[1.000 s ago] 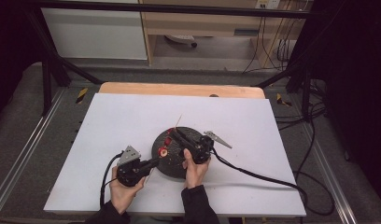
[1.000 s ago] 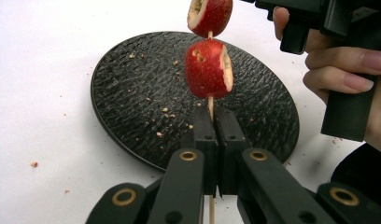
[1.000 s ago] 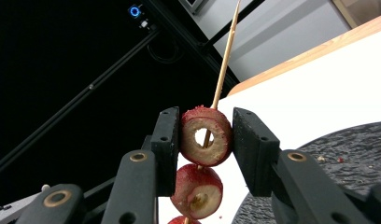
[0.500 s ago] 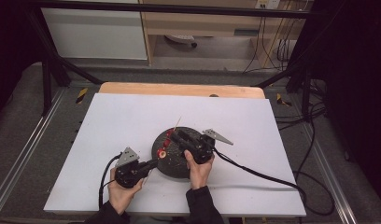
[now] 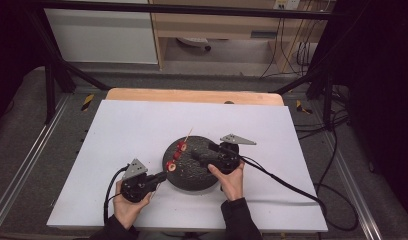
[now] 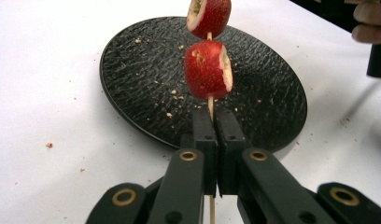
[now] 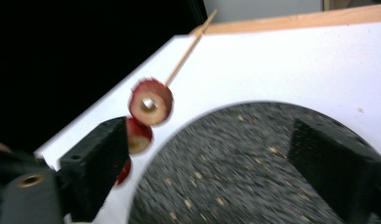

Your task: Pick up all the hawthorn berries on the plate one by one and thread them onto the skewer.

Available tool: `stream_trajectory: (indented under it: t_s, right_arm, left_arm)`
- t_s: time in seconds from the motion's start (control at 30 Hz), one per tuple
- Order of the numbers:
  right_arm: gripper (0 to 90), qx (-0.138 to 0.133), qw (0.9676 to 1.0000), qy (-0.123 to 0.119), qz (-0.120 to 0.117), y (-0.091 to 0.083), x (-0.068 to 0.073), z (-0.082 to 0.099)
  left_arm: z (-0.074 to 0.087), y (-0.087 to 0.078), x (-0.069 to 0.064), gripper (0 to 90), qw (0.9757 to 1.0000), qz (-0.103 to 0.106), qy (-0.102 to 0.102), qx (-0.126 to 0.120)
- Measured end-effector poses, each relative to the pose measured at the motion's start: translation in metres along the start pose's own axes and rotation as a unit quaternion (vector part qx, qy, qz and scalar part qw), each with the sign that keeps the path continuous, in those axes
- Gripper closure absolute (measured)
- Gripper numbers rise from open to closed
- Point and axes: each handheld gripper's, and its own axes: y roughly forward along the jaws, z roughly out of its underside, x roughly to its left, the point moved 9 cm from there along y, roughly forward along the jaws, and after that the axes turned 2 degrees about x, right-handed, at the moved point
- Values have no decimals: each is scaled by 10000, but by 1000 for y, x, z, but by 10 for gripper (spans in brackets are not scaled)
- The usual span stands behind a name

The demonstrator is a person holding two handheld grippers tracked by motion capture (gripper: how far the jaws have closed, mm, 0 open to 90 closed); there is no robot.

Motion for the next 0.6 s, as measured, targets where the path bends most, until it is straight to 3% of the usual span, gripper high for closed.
stream_trajectory:
  t_s: [0.13, 0.3, 0.6]
  right_arm:
    - [74, 354, 9986, -381, 108, -7, -9, 6]
    - [32, 715, 9939, -800, 238, -17, -25, 16]
    - [5, 1009, 9875, -1134, 436, -45, -53, 38]
  left_arm:
    - [0, -1, 0, 885, 10000, 4, 72, 49]
    - [1, -3, 1, 885, 9998, -3, 128, 119]
    - [1, -4, -1, 885, 9993, 30, 213, 308]
